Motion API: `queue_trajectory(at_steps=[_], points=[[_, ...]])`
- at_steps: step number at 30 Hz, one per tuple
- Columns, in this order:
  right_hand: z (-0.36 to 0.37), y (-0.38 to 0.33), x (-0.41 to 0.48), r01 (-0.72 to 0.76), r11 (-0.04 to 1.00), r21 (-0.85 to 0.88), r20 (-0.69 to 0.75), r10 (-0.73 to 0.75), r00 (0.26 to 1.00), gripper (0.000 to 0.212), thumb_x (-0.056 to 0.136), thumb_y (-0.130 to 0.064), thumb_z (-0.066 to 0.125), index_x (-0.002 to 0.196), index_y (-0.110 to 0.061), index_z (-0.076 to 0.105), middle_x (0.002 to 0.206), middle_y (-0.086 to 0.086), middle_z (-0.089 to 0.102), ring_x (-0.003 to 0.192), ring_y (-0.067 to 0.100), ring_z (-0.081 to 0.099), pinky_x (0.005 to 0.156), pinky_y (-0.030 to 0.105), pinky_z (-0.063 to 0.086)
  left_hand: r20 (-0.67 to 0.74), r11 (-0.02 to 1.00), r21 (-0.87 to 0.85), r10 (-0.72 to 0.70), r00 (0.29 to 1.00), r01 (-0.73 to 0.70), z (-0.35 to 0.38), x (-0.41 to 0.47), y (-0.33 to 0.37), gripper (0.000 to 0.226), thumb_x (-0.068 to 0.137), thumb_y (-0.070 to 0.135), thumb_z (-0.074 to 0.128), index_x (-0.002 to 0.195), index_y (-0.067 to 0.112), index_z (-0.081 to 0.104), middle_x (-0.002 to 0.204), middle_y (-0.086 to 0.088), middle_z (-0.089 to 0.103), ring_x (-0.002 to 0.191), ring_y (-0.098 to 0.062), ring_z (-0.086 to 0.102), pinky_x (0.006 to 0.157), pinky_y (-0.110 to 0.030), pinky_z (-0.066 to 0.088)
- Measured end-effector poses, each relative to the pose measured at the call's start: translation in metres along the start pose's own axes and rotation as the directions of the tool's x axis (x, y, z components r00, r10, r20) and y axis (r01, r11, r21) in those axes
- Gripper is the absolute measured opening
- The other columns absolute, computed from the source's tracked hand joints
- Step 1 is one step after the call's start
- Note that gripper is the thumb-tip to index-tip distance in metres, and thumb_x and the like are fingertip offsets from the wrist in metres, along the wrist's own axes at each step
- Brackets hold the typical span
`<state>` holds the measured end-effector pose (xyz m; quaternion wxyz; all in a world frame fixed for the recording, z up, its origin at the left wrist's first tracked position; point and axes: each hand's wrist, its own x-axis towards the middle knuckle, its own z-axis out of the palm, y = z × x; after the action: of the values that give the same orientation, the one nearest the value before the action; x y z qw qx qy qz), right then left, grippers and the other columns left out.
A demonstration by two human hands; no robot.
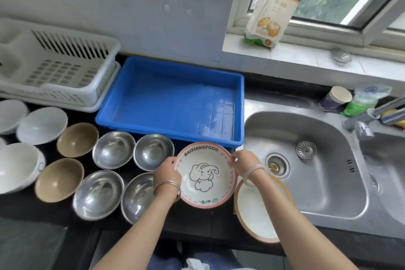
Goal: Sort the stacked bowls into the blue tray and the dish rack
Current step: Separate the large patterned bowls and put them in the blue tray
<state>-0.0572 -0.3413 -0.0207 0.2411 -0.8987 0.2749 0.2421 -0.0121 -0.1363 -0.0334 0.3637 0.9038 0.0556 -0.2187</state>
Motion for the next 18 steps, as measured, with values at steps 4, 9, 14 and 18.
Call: queue_trajectory(at_steps=[4, 9, 14, 18], points=[[-0.013, -0.008, -0.008, 0.027, 0.998, 0.049, 0.034, -0.028, 0.999, 0.021, 0.089, -0.018, 0.052, 0.093, -0.008, 0.069, 0.087, 0.011, 0.068, 0.084, 0.030, 0.067, 0.077, 0.038, 0.057, -0.008, 0.999, -0.031, -0.029, 1.000, 0.029, -0.011, 0.002, 0.001, 0.026, 0.085, 0.001, 0.043, 0.085, 0.022, 0.059, 0.090, -0.002, 0.070, 0.077, -0.022, 0.064, 0.062, -0.033, 0.053], [-0.037, -0.024, -0.012, 0.065, 0.990, 0.129, -0.015, -0.063, 0.998, 0.019, 0.088, -0.016, 0.053, 0.091, -0.005, 0.069, 0.090, 0.016, 0.070, 0.084, 0.033, 0.068, 0.079, 0.044, 0.057, -0.048, 0.994, -0.109, -0.024, 0.999, 0.019, -0.035, 0.012, 0.014, 0.022, 0.084, 0.004, 0.049, 0.086, 0.022, 0.062, 0.091, 0.001, 0.071, 0.073, -0.017, 0.063, 0.059, -0.025, 0.047], [-0.058, -0.048, -0.001, 0.084, 0.960, 0.268, -0.082, -0.064, 0.995, 0.012, 0.088, -0.019, 0.057, 0.084, -0.013, 0.066, 0.077, 0.008, 0.068, 0.068, 0.027, 0.070, 0.065, 0.037, 0.061, -0.095, 0.972, -0.234, 0.003, 0.995, -0.025, -0.069, 0.039, 0.030, 0.005, 0.081, 0.017, 0.062, 0.085, 0.018, 0.065, 0.093, -0.003, 0.072, 0.076, -0.016, 0.064, 0.068, -0.025, 0.050], [-0.065, -0.075, 0.024, 0.053, 0.885, 0.462, -0.127, 0.007, 0.992, 0.011, 0.088, -0.015, 0.058, 0.084, -0.012, 0.068, 0.070, 0.008, 0.071, 0.062, 0.024, 0.071, 0.059, 0.035, 0.061, -0.149, 0.949, -0.311, -0.002, 0.989, -0.044, -0.096, 0.073, 0.037, 0.017, 0.080, 0.025, 0.064, 0.091, 0.012, 0.068, 0.094, -0.005, 0.071, 0.082, -0.021, 0.061, 0.074, -0.026, 0.045]])
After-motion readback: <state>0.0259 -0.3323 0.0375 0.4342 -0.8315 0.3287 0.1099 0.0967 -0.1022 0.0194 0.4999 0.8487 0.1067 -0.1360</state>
